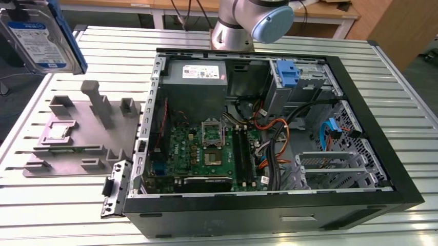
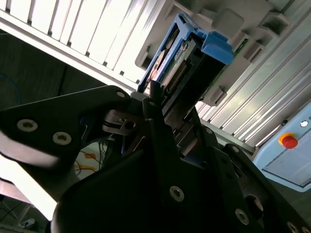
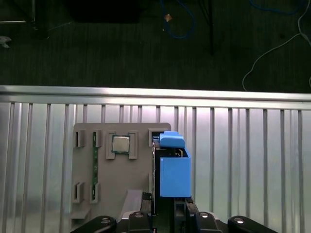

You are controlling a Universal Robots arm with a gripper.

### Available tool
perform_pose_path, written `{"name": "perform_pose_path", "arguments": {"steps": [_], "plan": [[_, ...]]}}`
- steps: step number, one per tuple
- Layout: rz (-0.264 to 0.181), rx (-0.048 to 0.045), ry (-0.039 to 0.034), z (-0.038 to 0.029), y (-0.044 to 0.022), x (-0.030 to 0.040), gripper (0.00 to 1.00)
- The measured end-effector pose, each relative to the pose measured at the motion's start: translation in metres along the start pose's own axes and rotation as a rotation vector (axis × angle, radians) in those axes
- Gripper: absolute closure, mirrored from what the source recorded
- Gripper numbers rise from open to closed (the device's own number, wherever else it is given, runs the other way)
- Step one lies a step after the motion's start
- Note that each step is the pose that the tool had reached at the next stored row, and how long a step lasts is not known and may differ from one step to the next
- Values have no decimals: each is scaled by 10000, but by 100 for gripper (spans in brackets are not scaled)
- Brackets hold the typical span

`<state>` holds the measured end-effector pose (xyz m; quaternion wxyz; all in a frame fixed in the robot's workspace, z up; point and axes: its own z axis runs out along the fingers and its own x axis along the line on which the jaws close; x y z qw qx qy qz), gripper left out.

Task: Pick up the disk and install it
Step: 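Pick up the disk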

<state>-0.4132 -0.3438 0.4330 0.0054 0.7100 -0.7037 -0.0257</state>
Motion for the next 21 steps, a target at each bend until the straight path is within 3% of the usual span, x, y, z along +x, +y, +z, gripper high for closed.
{"name": "perform_pose_path", "arguments": {"steps": [8, 14, 21], "plan": [[0, 0, 0, -195, 8, -5, 65], [0, -1, -1, -296, 13, -9, 65], [0, 0, -1, -335, 14, -10, 65]]}}
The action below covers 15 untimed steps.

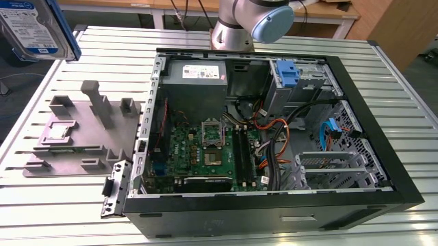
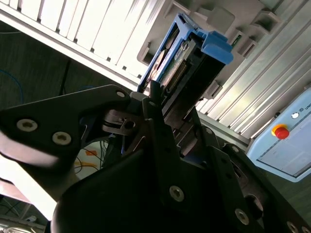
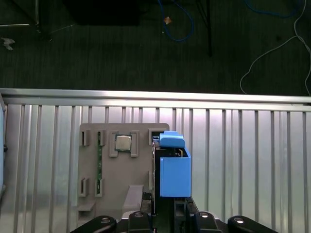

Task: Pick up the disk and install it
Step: 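Pick up the disk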

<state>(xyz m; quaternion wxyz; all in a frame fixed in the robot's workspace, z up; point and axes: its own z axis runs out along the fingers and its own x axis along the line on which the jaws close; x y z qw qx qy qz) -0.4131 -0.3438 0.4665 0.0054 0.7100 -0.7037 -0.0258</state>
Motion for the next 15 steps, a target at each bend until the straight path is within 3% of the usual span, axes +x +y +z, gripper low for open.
{"name": "perform_pose_path", "arguments": {"steps": [15], "plan": [[0, 0, 1, -48, 2, -1, 65]]}}
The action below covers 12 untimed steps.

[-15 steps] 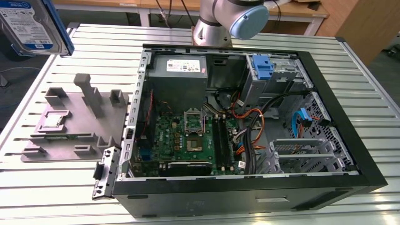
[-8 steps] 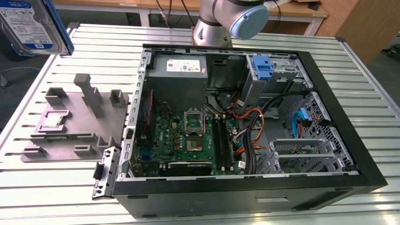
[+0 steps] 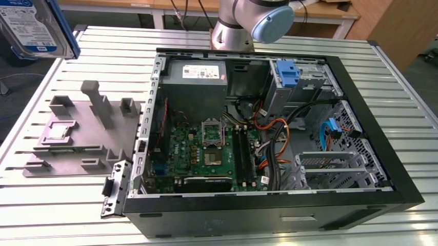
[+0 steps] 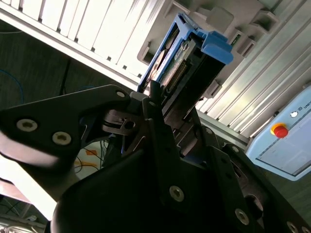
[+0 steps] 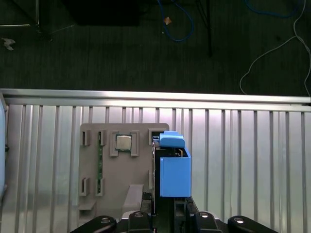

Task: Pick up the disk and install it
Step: 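Pick up the disk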

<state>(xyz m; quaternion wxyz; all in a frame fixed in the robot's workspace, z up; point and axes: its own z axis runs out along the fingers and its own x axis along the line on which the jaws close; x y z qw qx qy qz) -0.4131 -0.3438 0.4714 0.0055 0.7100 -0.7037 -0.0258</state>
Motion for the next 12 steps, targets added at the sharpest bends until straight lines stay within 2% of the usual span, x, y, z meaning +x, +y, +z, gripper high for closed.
{"name": "perform_pose_path", "arguments": {"steps": [7, 12], "plan": [[0, 0, -1, -54, 2, -2, 65], [0, 0, 0, -57, 3, -2, 65]]}}
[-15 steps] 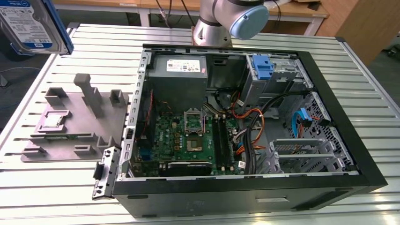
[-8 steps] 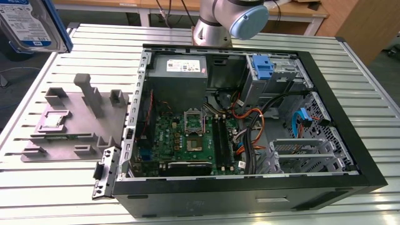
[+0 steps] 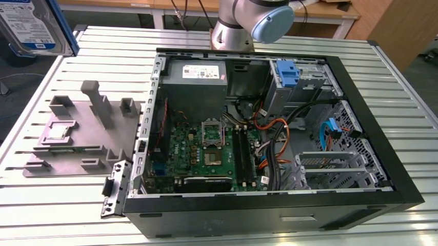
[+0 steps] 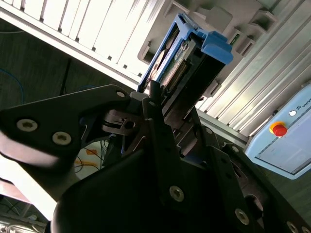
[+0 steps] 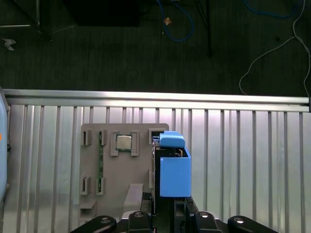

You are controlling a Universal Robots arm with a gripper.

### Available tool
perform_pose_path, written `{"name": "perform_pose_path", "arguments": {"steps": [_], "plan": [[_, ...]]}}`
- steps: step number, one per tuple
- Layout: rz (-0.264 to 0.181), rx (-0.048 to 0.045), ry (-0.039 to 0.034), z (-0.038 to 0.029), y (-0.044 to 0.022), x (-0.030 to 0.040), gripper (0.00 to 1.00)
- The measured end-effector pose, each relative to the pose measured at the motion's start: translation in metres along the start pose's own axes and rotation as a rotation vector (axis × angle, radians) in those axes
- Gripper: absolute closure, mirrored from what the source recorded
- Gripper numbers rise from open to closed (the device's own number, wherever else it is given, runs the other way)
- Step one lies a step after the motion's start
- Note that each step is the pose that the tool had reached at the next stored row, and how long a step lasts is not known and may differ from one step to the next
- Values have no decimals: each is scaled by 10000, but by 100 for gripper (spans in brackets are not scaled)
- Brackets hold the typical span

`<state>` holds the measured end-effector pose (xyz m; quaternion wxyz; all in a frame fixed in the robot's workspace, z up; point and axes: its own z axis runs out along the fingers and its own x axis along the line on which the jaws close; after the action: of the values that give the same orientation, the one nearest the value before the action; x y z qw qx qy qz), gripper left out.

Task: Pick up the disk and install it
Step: 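Pick up the disk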

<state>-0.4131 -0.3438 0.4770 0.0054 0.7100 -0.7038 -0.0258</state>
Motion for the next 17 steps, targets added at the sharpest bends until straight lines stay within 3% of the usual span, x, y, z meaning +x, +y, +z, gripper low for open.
{"name": "perform_pose_path", "arguments": {"steps": [9, 17], "plan": [[0, -1, 0, -4, -44, 1, 65], [0, -7, 0, -10, -202, 2, 65]]}}
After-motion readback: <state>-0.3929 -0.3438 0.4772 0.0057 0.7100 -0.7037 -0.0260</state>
